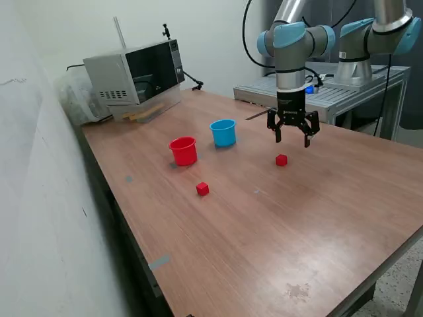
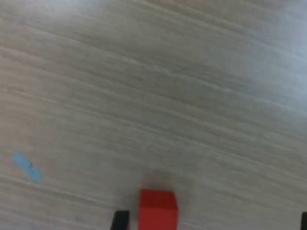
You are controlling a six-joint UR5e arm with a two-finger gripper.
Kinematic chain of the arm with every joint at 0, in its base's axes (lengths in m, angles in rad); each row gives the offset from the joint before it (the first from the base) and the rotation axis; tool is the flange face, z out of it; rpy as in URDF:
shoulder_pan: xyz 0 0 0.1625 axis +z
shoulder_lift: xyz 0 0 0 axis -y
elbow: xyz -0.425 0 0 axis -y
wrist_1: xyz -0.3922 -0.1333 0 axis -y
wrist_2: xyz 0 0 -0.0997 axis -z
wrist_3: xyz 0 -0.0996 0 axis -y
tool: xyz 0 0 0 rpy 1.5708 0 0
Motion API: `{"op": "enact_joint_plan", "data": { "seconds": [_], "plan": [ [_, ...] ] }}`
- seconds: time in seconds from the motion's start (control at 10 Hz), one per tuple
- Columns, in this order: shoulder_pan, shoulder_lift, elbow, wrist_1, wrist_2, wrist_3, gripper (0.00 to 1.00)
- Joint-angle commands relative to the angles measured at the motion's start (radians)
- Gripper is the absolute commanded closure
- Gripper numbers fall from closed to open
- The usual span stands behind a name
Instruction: Place red objects in the red bin, and blue objects in the blue bin.
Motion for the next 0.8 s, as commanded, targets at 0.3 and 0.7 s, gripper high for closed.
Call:
{"op": "enact_joint_plan", "data": {
  "seconds": [0.3,0.7],
  "plan": [
    [-0.039,0.059,-0.044,-0.032,-0.005,0.063,0.00],
    [-0.037,0.088,-0.042,-0.056,-0.001,0.063,0.00]
  ]
}}
